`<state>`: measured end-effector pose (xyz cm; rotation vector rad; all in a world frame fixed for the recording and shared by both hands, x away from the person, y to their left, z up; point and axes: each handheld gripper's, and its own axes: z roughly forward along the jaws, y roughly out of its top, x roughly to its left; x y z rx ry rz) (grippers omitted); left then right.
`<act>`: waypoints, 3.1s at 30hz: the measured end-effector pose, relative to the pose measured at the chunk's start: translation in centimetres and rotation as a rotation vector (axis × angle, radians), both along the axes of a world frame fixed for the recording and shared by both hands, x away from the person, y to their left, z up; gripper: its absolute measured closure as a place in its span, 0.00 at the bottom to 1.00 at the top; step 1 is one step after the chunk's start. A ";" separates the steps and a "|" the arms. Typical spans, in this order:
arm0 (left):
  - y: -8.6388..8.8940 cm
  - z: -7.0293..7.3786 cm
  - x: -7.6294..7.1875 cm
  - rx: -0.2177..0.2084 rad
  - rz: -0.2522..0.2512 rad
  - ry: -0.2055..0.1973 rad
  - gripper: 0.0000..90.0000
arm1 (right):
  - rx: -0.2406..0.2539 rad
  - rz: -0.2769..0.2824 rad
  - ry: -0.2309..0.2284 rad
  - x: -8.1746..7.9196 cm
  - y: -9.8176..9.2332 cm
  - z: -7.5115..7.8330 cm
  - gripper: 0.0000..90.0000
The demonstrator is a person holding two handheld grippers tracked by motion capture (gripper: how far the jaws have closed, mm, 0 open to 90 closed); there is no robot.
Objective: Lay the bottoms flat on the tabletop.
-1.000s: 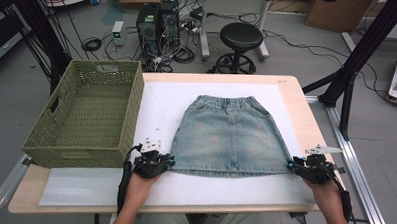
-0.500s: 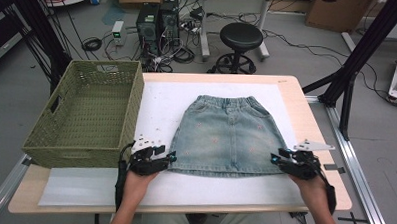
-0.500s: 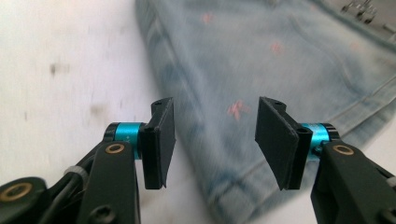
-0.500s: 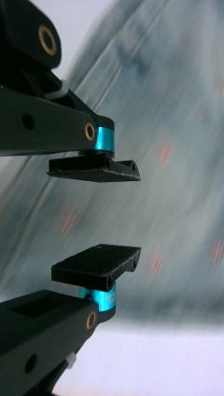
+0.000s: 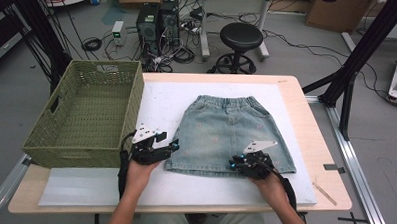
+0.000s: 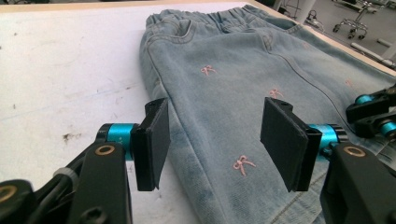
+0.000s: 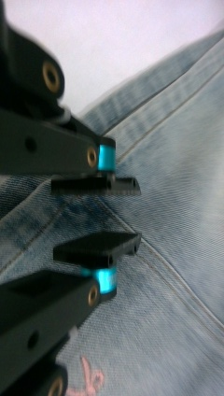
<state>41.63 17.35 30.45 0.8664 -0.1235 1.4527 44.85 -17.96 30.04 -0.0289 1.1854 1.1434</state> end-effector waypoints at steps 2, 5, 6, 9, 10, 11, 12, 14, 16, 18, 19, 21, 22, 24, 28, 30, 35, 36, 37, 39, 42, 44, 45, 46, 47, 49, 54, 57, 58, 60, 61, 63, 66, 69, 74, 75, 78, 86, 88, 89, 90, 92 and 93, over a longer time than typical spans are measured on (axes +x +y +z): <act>0.1 0.0 0.1 -0.002 0.001 0.003 0.47 | 0.000 -0.010 0.000 -0.1 0.1 0.0 0.89; 0.1 0.0 0.2 0.000 0.006 0.008 0.48 | -0.010 -0.035 -0.010 -0.3 0.2 -0.4 0.97; 0.1 0.0 0.2 0.000 0.005 0.009 0.48 | -0.018 -0.029 -0.005 -0.3 0.1 -0.5 0.97; 0.1 0.1 0.3 0.003 0.009 0.019 0.48 | -0.067 -0.003 0.021 -0.4 -0.2 -1.0 0.97; -0.1 0.1 0.4 0.007 0.011 0.026 0.48 | -0.079 0.002 0.029 -0.4 -0.2 -1.2 0.97; -0.2 0.1 0.5 0.013 0.015 0.037 0.48 | -0.090 0.004 0.027 -0.4 -0.2 -1.4 0.97; -0.4 0.1 0.7 0.019 0.021 0.045 0.49 | -0.093 0.003 0.022 -0.4 -0.3 -1.4 0.97; -0.7 0.1 1.0 0.023 0.037 0.056 0.49 | -0.095 0.019 0.041 -0.4 -0.3 -1.3 0.97; -1.1 0.1 1.3 0.035 0.043 0.064 0.50 | -0.137 0.036 0.054 -0.4 -0.4 -1.3 0.97; -1.4 0.1 1.5 0.041 0.050 0.077 0.50 | -0.161 0.036 0.056 -0.5 -0.4 -1.6 0.95; -1.6 0.1 1.6 0.046 0.060 0.082 0.51 | -0.159 0.036 0.053 -0.5 -0.5 -1.5 0.88; -1.9 0.1 1.8 0.049 0.084 0.095 0.53 | -0.121 0.047 0.049 -0.5 -0.7 -1.4 0.63; -2.1 0.0 1.8 0.052 0.098 0.102 0.54 | -0.098 0.060 0.042 -0.6 -1.1 -1.3 0.61; -2.4 -0.2 2.1 0.062 0.135 0.121 0.58 | -0.050 0.107 0.006 -1.1 -2.5 -1.2 0.60; -3.0 -0.9 2.8 0.096 0.218 0.147 0.72 | 0.147 0.079 -0.069 -1.8 -6.4 -0.7 0.60; -3.3 -1.4 2.7 0.106 0.254 0.131 0.78 | 0.247 -0.025 -0.084 -1.4 -8.5 -0.5 0.63; -3.3 -2.4 2.7 0.093 0.285 0.109 0.92 | 0.307 -0.120 -0.031 0.1 -11.4 -0.7 0.63; -3.1 -2.6 2.7 0.086 0.280 0.111 0.93 | 0.311 -0.098 -0.026 0.2 -11.7 -0.9 0.63; -3.1 -2.7 2.7 0.084 0.277 0.113 0.93 | 0.307 -0.094 -0.022 0.2 -12.0 -1.1 0.63; -3.0 -2.9 2.7 0.078 0.269 0.117 0.94 | 0.296 -0.105 -0.023 0.2 -12.3 -1.4 0.63; -2.8 -3.1 2.7 0.075 0.262 0.126 0.94 | 0.291 -0.080 0.001 0.3 -13.3 -1.9 0.63; -2.6 -3.2 2.7 0.074 0.245 0.136 0.94 | 0.289 -0.069 -0.004 0.3 -13.8 -2.5 0.63; -2.5 -3.2 2.8 0.074 0.236 0.140 0.94 | 0.280 -0.066 0.004 0.2 -14.1 -2.7 0.63; -2.3 -3.2 2.7 0.077 0.230 0.145 0.93 | 0.276 -0.067 0.007 0.2 -14.2 -2.7 0.63; -2.1 -3.2 2.7 0.080 0.218 0.153 0.93 | 0.270 -0.068 0.015 0.1 -14.2 -2.7 0.62; -1.8 -3.1 2.6 0.077 0.187 0.164 0.87 | 0.259 -0.036 0.041 -0.4 -14.3 -2.5 0.53; -0.8 -2.5 0.9 0.038 0.051 0.087 0.53 | 0.245 0.109 -0.073 -2.5 -13.4 -1.4 0.41; -0.7 -1.8 -0.2 0.037 0.005 0.035 0.42 | 0.227 0.136 -0.104 -3.2 -11.4 1.1 0.34; -0.7 -1.5 -0.5 0.048 0.004 0.016 0.41 | 0.206 0.150 -0.098 -3.3 -10.5 2.0 0.33; -0.7 -1.0 -0.8 0.050 -0.003 -0.016 0.36 | 0.175 0.140 -0.086 -3.2 -8.3 3.9 0.33; -0.6 -0.7 -0.9 0.054 -0.011 -0.028 0.36 | 0.162 0.130 -0.074 -3.2 -7.1 4.8 0.33; -0.5 -0.4 -1.0 0.047 -0.024 -0.049 0.35 | 0.136 0.114 -0.050 -3.1 -4.8 6.4 0.33; -0.4 0.0 -0.8 0.052 -0.022 -0.051 0.33 | 0.074 0.094 -0.041 -3.0 -1.6 8.3 0.35; -0.3 0.3 -0.6 0.053 -0.020 -0.045 0.33 | -0.015 0.055 -0.026 -2.6 1.3 9.5 0.39; 0.1 0.4 -0.5 0.045 -0.021 -0.036 0.33 | -0.069 -0.033 0.010 -1.3 4.7 11.0 0.34; 0.2 0.4 -0.5 0.043 -0.022 -0.036 0.33 | -0.074 -0.061 0.015 -0.9 5.2 11.2 0.32; 0.3 0.3 -0.6 0.043 -0.026 -0.038 0.33 | -0.087 -0.096 0.003 -0.4 5.9 11.4 0.28; 0.3 0.2 -0.4 0.044 -0.029 -0.032 0.33 | -0.131 -0.015 -0.011 -3.2 6.9 13.1 0.27; 0.3 0.2 -0.3 0.044 -0.029 -0.032 0.33 | -0.106 -0.036 -0.005 -3.1 7.6 14.3 0.27; 0.3 0.1 -0.3 0.047 -0.025 -0.029 0.33 | -0.091 -0.032 -0.001 -3.0 8.0 15.0 0.27; 0.3 0.1 -0.2 0.045 -0.026 -0.028 0.33 | -0.084 -0.023 -0.002 -2.9 8.3 15.5 0.27; 0.1 0.1 -0.1 0.053 -0.020 -0.023 0.33 | -0.073 -0.023 0.016 -2.5 8.9 16.4 0.27; 0.1 0.2 0.0 0.051 -0.023 -0.025 0.33 | -0.074 -0.040 0.022 -2.2 9.3 16.8 0.27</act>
